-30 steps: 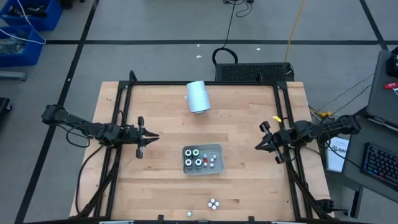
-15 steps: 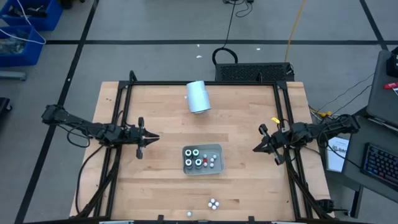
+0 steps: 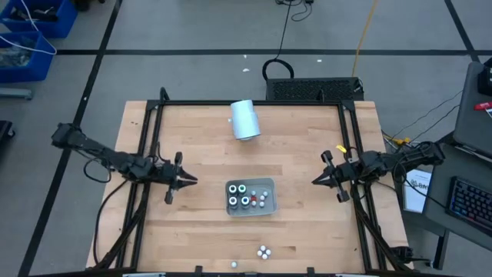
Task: Pick & Place food coloring
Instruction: Put the small green food coloring into the gray bin
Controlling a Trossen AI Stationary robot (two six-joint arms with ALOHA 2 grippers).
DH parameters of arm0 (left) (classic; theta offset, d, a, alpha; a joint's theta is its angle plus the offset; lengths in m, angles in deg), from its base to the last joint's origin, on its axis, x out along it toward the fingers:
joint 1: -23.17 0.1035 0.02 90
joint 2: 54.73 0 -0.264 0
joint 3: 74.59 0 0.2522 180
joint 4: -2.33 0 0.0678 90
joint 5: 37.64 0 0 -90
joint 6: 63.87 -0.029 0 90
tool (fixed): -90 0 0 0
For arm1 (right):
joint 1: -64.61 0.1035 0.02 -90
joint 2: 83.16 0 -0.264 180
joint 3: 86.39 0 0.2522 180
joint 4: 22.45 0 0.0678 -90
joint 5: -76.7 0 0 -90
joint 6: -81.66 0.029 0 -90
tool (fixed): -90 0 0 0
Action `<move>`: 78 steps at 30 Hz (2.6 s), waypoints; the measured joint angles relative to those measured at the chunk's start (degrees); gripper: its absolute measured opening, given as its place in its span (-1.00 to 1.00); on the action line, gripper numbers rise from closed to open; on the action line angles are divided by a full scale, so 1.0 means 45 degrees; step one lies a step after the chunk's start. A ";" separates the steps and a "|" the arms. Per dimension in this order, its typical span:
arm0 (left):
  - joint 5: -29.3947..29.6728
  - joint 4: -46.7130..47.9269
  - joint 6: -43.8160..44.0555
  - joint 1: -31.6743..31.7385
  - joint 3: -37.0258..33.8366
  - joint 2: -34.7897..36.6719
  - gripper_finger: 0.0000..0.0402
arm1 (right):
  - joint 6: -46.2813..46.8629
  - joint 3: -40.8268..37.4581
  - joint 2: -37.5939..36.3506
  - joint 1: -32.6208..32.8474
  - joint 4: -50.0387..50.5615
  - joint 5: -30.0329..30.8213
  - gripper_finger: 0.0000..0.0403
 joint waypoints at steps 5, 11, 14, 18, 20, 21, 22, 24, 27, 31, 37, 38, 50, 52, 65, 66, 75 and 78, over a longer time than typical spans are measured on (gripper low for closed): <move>0.0788 0.0086 0.0295 -0.1641 0.2052 -0.3577 -0.75 | -0.0299 0.0000 0.0000 0.0000 0.0042 -0.0034 -1.00; 0.1866 0.3035 0.1048 -0.3275 0.6858 -0.9176 -0.75 | -0.0177 0.0000 0.0005 0.0000 0.0053 -0.0044 -1.00; 0.1921 0.5177 0.1334 -0.3812 0.9904 -1.1830 -0.75 | -0.0155 0.0000 0.0000 0.0000 0.0049 -0.0044 -1.00; 0.1949 0.8238 0.1041 -0.4330 1.4035 -1.4926 -0.75 | 0.0010 0.0000 0.0015 0.0000 0.0058 -0.0048 -1.00; 0.1931 0.9468 0.1228 -0.4495 1.5996 -1.6242 -0.75 | 0.0171 0.0000 0.0010 0.0000 0.0053 -0.0024 -1.00; 0.1858 0.9947 0.1280 -0.4555 1.6993 -1.6880 -0.75 | 0.0182 0.0000 0.0013 0.0000 0.0079 -0.0037 -1.00; 0.1698 1.0365 0.1301 -0.4592 1.7941 -1.7472 -0.74 | 0.0182 0.0000 0.0015 0.0000 0.0100 -0.0047 -1.00; 0.1284 1.1473 0.1329 -0.4669 1.9672 -1.8568 -0.73 | 0.0184 0.0000 0.0010 0.0000 0.0109 -0.0047 -1.00; 0.0643 1.2969 0.1469 -0.4707 2.1741 -1.9988 -0.65 | 0.0356 0.0000 0.0015 0.0000 0.0146 -0.0049 -1.00; 0.0103 1.4225 0.1720 -0.4655 2.3193 -2.1252 -0.42 | 0.0422 0.0000 0.0015 0.0000 0.0151 -0.0049 -1.00; -0.2073 1.3970 0.1573 -0.4448 2.3279 -2.2209 -0.03 | 0.0062 0.0000 0.0015 0.0000 0.0150 -0.0039 -1.00; -0.2089 1.3967 0.1555 -0.4413 2.3275 -2.2306 0.02 | -0.0031 0.0000 0.0015 0.0000 0.0150 -0.0039 -1.00; -0.3203 1.3062 0.1583 -0.3778 2.3235 -2.2865 0.12 | -0.0255 0.0000 0.0015 0.0000 0.0151 -0.0029 -1.00; -0.3195 1.3131 0.1674 -0.3750 2.3235 -2.2865 0.09 | -0.0255 0.0000 0.0015 0.0000 0.0151 -0.0024 -1.00; -0.3743 1.2509 0.1723 -0.3688 2.2871 -2.3200 -0.07 | -0.0284 0.0000 0.0120 -0.0005 0.0275 -0.0009 -1.00; -0.3741 1.2507 0.1718 -0.3688 2.2866 -2.3200 -0.07 | -0.0284 0.0000 0.0137 -0.0005 0.0253 -0.0007 -1.00; -0.3752 1.2586 0.1677 -0.3688 2.2861 -2.3200 -0.07 | -0.0254 0.0000 0.0142 -0.0005 0.0243 -0.0003 -1.00; -0.3751 1.2590 0.1627 -0.3688 2.2861 -2.3200 -0.07 | -0.0250 0.0000 0.0145 -0.0005 0.0243 -0.0002 -1.00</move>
